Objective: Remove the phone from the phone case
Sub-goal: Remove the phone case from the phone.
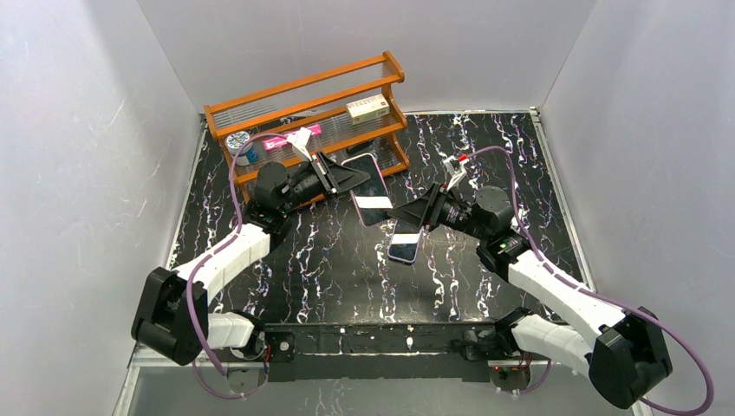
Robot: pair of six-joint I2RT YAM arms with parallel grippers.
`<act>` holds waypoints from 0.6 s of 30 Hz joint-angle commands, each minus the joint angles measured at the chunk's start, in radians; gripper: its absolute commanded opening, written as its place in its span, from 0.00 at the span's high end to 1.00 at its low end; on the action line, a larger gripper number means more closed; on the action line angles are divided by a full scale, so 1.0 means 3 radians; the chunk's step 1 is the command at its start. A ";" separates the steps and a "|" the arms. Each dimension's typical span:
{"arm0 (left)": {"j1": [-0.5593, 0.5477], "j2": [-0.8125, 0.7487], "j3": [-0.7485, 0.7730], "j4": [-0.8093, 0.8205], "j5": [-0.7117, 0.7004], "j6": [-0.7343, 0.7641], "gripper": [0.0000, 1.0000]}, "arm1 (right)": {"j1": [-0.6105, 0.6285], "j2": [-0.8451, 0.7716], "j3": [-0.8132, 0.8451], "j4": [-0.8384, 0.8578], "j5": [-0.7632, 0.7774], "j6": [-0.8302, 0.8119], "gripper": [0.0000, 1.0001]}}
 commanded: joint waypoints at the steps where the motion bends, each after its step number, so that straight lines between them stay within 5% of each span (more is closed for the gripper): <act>1: -0.0028 -0.0012 -0.0009 0.0324 0.0015 -0.0089 1.00 | -0.0008 0.0064 0.0022 0.0381 -0.0133 0.0142 0.46; 18: -0.0028 -0.0040 -0.0059 0.0338 -0.0156 0.0044 1.00 | -0.0008 -0.0090 0.0171 -0.0114 0.0083 0.0010 0.45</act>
